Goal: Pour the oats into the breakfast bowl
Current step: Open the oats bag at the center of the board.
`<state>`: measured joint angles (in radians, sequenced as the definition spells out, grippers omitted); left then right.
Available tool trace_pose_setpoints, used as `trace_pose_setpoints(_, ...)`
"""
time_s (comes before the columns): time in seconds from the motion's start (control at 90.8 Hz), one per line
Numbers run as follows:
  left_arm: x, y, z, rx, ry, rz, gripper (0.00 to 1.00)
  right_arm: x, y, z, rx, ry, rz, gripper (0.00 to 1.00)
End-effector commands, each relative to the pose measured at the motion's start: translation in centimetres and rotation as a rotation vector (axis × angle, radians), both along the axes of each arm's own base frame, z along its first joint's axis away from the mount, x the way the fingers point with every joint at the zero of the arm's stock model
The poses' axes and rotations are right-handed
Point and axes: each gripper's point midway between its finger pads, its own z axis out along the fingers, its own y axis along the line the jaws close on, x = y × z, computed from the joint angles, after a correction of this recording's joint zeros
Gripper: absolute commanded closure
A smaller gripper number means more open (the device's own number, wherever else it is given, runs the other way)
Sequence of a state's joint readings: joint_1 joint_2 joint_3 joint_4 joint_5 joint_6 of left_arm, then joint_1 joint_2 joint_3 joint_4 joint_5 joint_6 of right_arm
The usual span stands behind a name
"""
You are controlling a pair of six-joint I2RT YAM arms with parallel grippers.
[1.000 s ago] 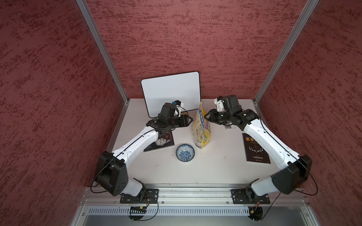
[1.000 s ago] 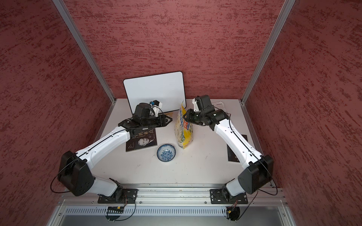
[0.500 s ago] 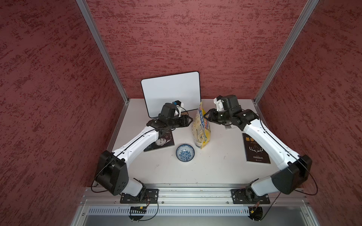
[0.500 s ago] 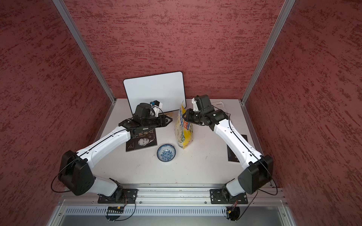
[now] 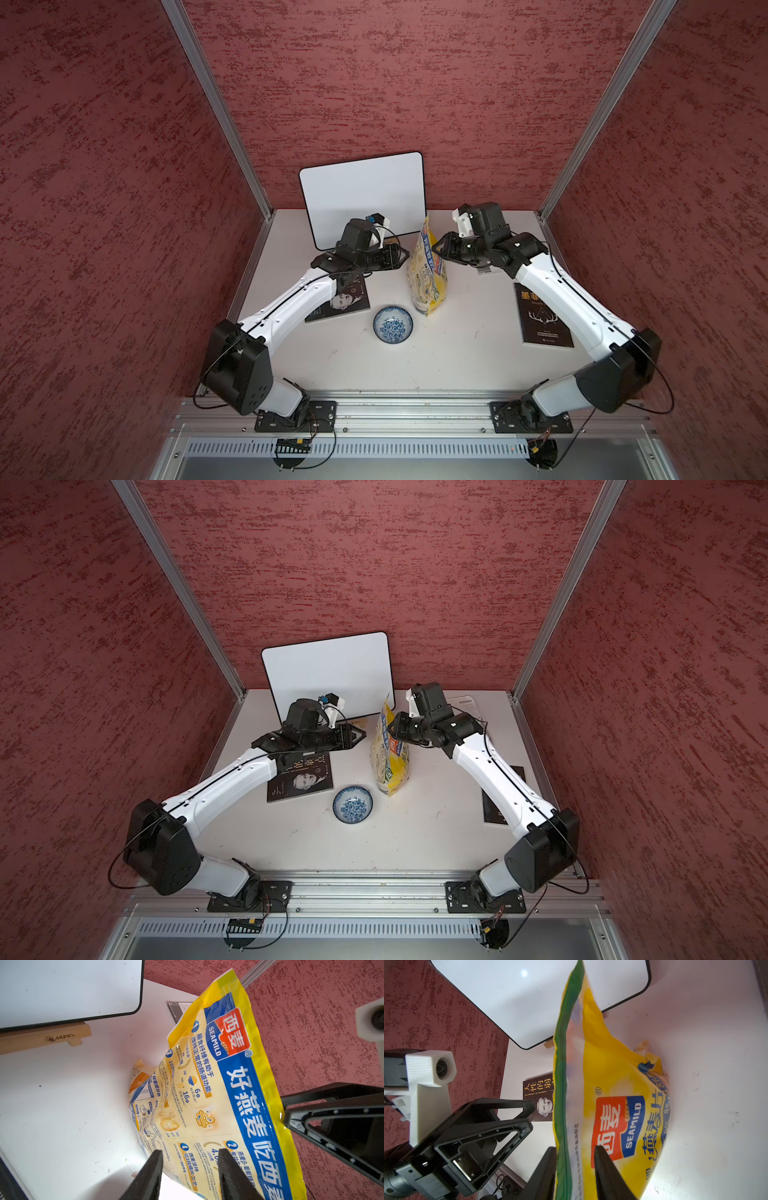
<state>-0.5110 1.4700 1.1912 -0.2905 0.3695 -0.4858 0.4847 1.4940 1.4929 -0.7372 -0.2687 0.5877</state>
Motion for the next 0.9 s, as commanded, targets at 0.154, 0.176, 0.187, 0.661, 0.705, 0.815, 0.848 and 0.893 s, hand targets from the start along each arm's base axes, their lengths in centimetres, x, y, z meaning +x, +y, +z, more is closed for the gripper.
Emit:
trace_pose_setpoints(0.154,0.3,-0.8,1.1,-0.02,-0.023,-0.017,0.52,-0.5,0.9,-2.0,-0.024,0.04,0.026,0.74)
trace_pose_setpoints(0.176,0.3,-0.8,1.1,-0.02,-0.023,-0.018,0.52,-0.5,0.9,-2.1,-0.02,0.043,0.028,0.76)
trace_pose_setpoints(0.187,0.3,-0.8,1.1,-0.021,-0.024,-0.018,0.52,-0.5,1.0,-2.1,-0.018,0.044,0.03,0.77)
trace_pose_setpoints(0.661,-0.3,-3.0,5.0,-0.149,-0.067,-0.086,0.52,-1.2,1.5,2.4,0.15,-0.031,0.078,0.62)
trace_pose_setpoints(0.705,-0.5,-3.4,4.9,-0.147,-0.066,-0.095,0.53,-1.2,1.1,2.7,0.151,-0.034,0.07,0.62)
trace_pose_setpoints(0.815,-0.8,-4.1,4.3,-0.141,-0.054,-0.111,0.57,-1.2,0.1,2.2,0.126,-0.019,0.04,0.65)
trace_pose_setpoints(0.848,-0.9,-4.3,4.0,-0.138,-0.048,-0.113,0.58,-1.2,-0.1,2.0,0.12,-0.013,0.033,0.66)
trace_pose_setpoints(0.893,-0.9,-4.5,3.8,-0.136,-0.044,-0.117,0.59,-1.2,-0.3,1.7,0.11,-0.006,0.024,0.69)
